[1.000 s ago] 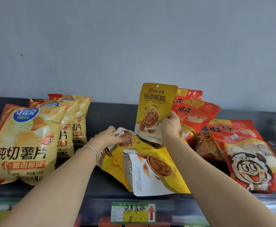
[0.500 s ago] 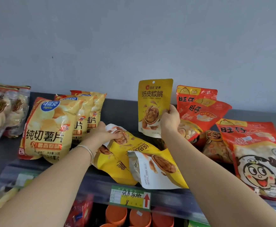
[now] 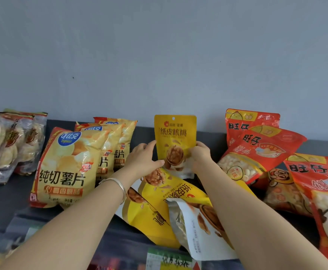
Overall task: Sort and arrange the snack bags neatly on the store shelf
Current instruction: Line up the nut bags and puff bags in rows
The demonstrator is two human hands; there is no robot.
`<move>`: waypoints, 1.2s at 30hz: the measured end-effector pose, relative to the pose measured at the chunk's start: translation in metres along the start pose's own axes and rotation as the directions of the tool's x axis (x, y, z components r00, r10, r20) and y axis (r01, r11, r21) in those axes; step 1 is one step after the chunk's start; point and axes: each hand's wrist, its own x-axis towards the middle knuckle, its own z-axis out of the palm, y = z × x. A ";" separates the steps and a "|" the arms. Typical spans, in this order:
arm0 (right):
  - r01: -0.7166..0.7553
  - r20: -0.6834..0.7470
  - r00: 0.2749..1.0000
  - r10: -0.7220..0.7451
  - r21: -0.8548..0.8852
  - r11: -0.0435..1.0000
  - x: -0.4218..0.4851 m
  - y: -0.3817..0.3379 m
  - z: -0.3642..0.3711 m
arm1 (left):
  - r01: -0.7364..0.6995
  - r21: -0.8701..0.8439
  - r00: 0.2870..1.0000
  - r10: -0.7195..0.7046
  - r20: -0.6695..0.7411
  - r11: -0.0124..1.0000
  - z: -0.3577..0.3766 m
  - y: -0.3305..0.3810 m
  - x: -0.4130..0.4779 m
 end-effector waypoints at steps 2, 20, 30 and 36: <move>-0.059 0.012 0.998 0.060 -0.067 0.996 0.006 -0.001 0.004 | 0.018 -0.149 0.999 -0.014 0.029 0.989 -0.002 0.001 0.014; -0.027 -0.152 0.988 -0.041 -0.416 0.909 0.022 -0.009 0.007 | -0.004 -0.167 0.998 0.014 0.056 0.986 0.010 -0.006 0.056; 0.289 0.068 0.929 -0.363 -0.746 0.600 -0.034 -0.020 -0.020 | -0.335 -0.108 0.939 0.342 0.047 0.936 0.018 0.032 0.028; 0.391 0.087 0.858 -0.506 -0.749 0.535 -0.061 -0.022 -0.054 | -0.306 -0.250 0.746 0.394 0.537 0.919 0.014 0.072 -0.008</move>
